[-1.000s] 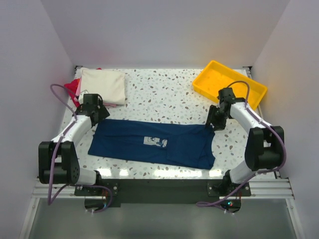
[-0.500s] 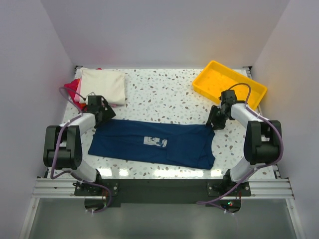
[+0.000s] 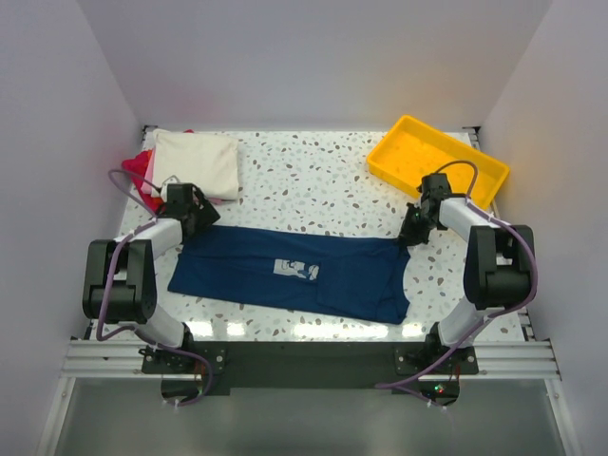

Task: Fold and stack the t-shirts
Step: Fold the tshirt

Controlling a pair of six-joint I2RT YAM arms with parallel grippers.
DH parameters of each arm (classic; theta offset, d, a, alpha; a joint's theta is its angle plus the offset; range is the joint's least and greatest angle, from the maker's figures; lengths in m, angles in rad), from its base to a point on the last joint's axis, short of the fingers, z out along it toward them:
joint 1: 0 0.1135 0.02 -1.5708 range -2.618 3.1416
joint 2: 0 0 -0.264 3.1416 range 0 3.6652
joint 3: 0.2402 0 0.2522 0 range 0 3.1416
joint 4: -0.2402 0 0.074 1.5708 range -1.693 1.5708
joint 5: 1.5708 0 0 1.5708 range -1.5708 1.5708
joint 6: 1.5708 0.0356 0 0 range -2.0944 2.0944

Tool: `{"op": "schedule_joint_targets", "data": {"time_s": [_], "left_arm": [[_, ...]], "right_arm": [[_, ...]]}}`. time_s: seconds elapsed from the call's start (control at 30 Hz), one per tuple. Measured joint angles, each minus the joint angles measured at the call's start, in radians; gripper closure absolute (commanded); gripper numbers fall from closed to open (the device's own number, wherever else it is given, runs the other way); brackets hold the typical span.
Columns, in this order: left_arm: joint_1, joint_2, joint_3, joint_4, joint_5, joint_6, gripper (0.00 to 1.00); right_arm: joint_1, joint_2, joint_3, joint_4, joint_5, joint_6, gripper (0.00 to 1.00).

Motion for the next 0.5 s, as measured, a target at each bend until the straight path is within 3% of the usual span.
{"op": "schedule_joint_targets", "data": {"time_s": [0.4, 0.5], "left_arm": [[0.001, -0.002, -0.007, 0.007, -0.027, -0.042, 0.14], [0.001, -0.007, -0.011, 0.011, -0.027, -0.037, 0.13]], "right_arm": [[-0.039, 0.0, -0.002, -0.003, 0.01, -0.001, 0.97], [-0.039, 0.0, -0.002, -0.002, 0.008, -0.002, 0.78]]}}
